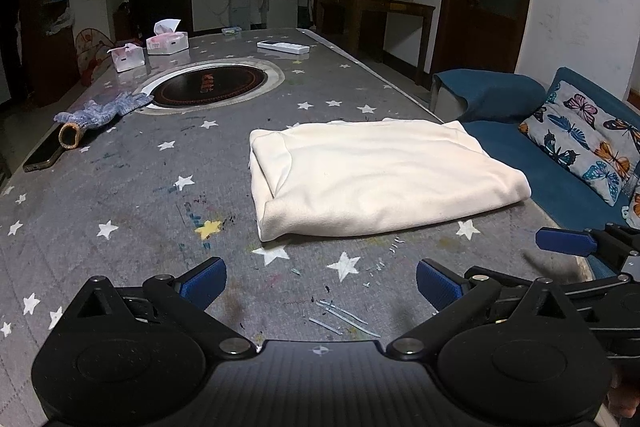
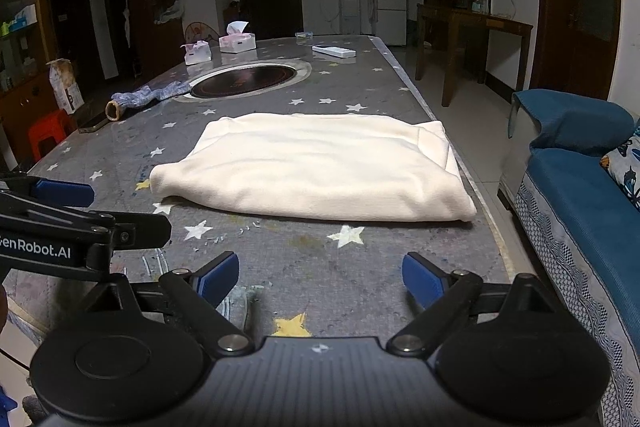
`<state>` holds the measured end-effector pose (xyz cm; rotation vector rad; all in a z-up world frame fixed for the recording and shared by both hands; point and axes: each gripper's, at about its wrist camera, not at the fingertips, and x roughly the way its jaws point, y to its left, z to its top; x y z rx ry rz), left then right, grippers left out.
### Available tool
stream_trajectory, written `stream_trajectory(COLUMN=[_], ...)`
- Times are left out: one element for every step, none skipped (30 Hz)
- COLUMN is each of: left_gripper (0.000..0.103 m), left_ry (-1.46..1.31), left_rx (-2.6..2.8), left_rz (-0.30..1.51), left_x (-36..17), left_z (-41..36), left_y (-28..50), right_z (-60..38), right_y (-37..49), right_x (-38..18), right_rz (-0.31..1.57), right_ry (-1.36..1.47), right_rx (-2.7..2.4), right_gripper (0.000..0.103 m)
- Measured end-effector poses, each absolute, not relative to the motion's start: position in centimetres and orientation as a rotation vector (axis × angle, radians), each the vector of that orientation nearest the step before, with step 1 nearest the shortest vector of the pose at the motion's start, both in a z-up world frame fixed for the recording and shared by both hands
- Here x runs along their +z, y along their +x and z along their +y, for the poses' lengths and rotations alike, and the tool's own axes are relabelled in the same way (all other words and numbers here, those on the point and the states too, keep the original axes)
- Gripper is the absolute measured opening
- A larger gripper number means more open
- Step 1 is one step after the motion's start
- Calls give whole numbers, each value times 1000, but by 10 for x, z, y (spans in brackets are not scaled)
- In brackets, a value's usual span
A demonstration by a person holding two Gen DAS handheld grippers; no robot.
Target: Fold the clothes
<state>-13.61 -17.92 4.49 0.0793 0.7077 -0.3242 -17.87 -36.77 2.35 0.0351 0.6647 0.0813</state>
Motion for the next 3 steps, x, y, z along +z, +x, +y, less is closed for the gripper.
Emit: stream_trajectory(left_gripper=[103, 103, 103], left_ry=[82, 85, 88], left_rx=[-324, -323, -323], left_rz=[707, 706, 704], left_x=[45, 45, 45], left_z=[-180, -180, -180], left_y=[-136, -137, -137], right_z=[-368, -368, -368], right_y=[-179, -179, -179], right_x=[23, 23, 23], right_rz=[666, 666, 667], right_ry=[36, 36, 37], right_rx=[81, 81, 80], right_gripper=[91, 91, 91])
